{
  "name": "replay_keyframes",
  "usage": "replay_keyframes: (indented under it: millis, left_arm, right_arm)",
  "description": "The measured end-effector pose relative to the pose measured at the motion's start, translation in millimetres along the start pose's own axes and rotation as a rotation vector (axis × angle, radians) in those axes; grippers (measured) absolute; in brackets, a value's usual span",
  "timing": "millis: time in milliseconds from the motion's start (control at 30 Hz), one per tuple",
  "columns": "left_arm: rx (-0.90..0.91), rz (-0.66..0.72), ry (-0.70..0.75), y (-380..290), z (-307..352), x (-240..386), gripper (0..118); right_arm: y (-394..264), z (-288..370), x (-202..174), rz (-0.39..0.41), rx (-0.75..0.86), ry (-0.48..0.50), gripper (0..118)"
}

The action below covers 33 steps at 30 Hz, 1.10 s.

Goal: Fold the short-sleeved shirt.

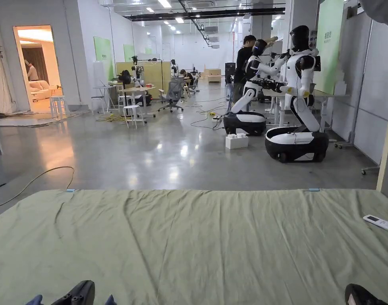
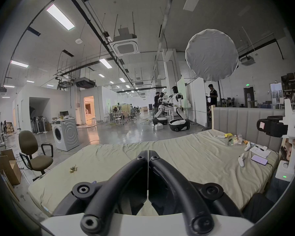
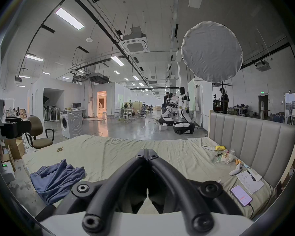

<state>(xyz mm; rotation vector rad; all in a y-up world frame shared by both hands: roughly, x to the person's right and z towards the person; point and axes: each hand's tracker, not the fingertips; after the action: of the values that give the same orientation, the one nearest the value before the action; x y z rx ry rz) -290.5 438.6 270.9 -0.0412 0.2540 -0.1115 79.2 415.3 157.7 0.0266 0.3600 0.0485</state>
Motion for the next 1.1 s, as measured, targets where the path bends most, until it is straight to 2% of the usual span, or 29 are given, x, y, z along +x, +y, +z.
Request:
replay_keyframes:
  millis: [233,667,867,1000,1100]
  left_arm:
    - [0.02,-0.015,-0.004,4.1,1.2,4.4,0]
    - [0.022,-0.007,-0.004,7.0,2.4,1.4,0]
    - [-0.013,0.049,-0.028,0.1,1.4,-18.0,0]
    - [-0.082,0.032,0.033,-11.6,-2.9,-43.3,18]
    - [-0.18,0.053,0.054,-28.0,-16.4,-73.6,55]
  right_arm:
    - [0.0,1.0,2.0,-0.022,-0.005,0.005,0]
    - [-1.3,1.5,3.3,-0.007,-0.013,0.007,0]
    - [-5.1,1.1,3.4,-0.013,-0.033,0.016,0]
    - [-12.4,-1.3,2.6,-0.012,-0.059,0.026,0]
    - [-20.1,-4.0,1.4,-0.024,-0.097,0.043,0]
